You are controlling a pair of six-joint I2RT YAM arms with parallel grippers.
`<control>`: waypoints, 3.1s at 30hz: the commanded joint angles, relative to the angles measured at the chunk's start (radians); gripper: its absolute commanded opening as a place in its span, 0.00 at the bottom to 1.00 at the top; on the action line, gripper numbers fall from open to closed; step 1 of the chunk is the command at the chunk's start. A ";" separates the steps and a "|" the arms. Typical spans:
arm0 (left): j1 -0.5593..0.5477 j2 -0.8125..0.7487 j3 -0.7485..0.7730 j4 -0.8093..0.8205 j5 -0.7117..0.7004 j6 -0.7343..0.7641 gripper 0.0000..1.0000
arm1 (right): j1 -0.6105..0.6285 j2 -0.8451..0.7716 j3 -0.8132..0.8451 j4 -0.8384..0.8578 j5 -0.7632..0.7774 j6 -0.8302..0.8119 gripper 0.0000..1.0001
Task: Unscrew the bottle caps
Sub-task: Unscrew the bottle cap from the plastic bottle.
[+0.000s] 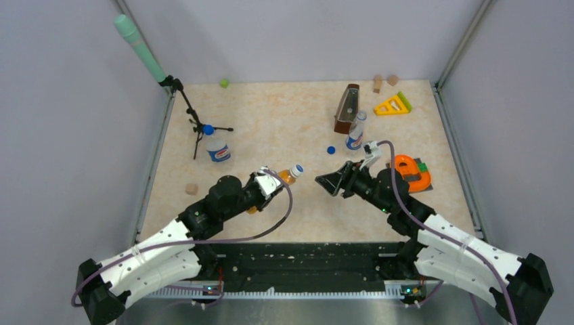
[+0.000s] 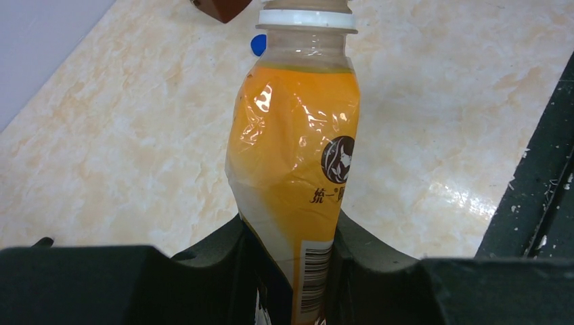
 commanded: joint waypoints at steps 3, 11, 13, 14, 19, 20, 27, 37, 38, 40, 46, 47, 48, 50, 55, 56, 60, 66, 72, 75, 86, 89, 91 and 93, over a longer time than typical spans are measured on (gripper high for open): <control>-0.014 -0.006 -0.056 0.183 -0.053 0.006 0.00 | -0.006 -0.047 0.023 0.004 0.151 0.126 0.62; -0.050 -0.046 -0.096 0.234 -0.206 0.056 0.00 | -0.095 -0.168 -0.005 -0.057 0.116 0.258 0.63; -0.085 -0.043 -0.106 0.254 -0.251 0.087 0.00 | -0.095 -0.186 -0.035 -0.057 0.104 0.262 0.64; -0.108 -0.039 -0.113 0.273 -0.278 0.104 0.00 | -0.096 -0.190 -0.049 -0.060 0.104 0.265 0.64; -0.199 0.046 -0.129 0.364 -0.403 0.184 0.00 | -0.125 -0.161 -0.084 -0.029 0.033 0.308 0.65; -0.216 0.068 -0.129 0.374 -0.433 0.202 0.00 | -0.127 -0.152 -0.086 -0.022 0.033 0.319 0.65; -0.270 0.139 -0.157 0.547 -0.521 0.305 0.00 | -0.132 -0.140 -0.097 0.011 0.093 0.367 0.65; -0.331 0.065 -0.242 0.644 -0.569 0.349 0.00 | -0.133 -0.157 -0.103 0.023 0.044 0.403 0.65; -0.336 0.068 -0.252 0.658 -0.577 0.363 0.00 | -0.133 -0.161 -0.094 0.014 0.039 0.410 0.65; -0.341 0.079 -0.271 0.688 -0.584 0.384 0.00 | -0.133 -0.166 -0.071 0.015 0.024 0.420 0.65; -0.380 0.132 -0.333 0.814 -0.676 0.495 0.00 | -0.132 -0.071 -0.015 0.114 -0.079 0.461 0.62; -0.384 0.139 -0.339 0.838 -0.692 0.514 0.00 | -0.130 -0.044 -0.008 0.130 -0.092 0.468 0.62; -0.386 0.146 -0.346 0.858 -0.702 0.530 0.00 | -0.126 -0.016 0.002 0.146 -0.104 0.468 0.61; -0.386 0.166 -0.355 0.901 -0.721 0.559 0.00 | -0.109 0.035 0.025 0.156 -0.114 0.455 0.61; -0.386 0.218 -0.352 0.949 -0.723 0.605 0.00 | -0.058 0.118 0.085 0.121 -0.092 0.415 0.62; -0.386 0.229 -0.347 0.948 -0.728 0.611 0.00 | -0.057 0.123 0.085 0.129 -0.095 0.414 0.62; -0.386 0.250 -0.332 0.932 -0.745 0.595 0.00 | -0.052 0.155 0.106 0.144 -0.135 0.387 0.62; -0.386 0.269 -0.311 0.901 -0.760 0.579 0.00 | -0.028 0.224 0.156 0.113 -0.151 0.343 0.62; -0.386 0.287 -0.299 0.906 -0.768 0.587 0.00 | -0.027 0.294 0.169 0.128 -0.204 0.328 0.57; -0.386 0.286 -0.299 0.906 -0.768 0.586 0.00 | -0.025 0.305 0.170 0.131 -0.222 0.314 0.54; -0.386 0.315 -0.284 0.906 -0.767 0.581 0.00 | -0.025 0.293 0.165 0.131 -0.250 0.285 0.43; -0.385 0.319 -0.284 0.912 -0.774 0.579 0.00 | -0.025 0.298 0.172 0.122 -0.270 0.270 0.47; -0.385 0.314 -0.285 0.911 -0.773 0.581 0.00 | -0.025 0.293 0.170 0.118 -0.262 0.266 0.46; -0.385 0.311 -0.286 0.908 -0.771 0.580 0.00 | -0.025 0.289 0.163 0.134 -0.259 0.267 0.36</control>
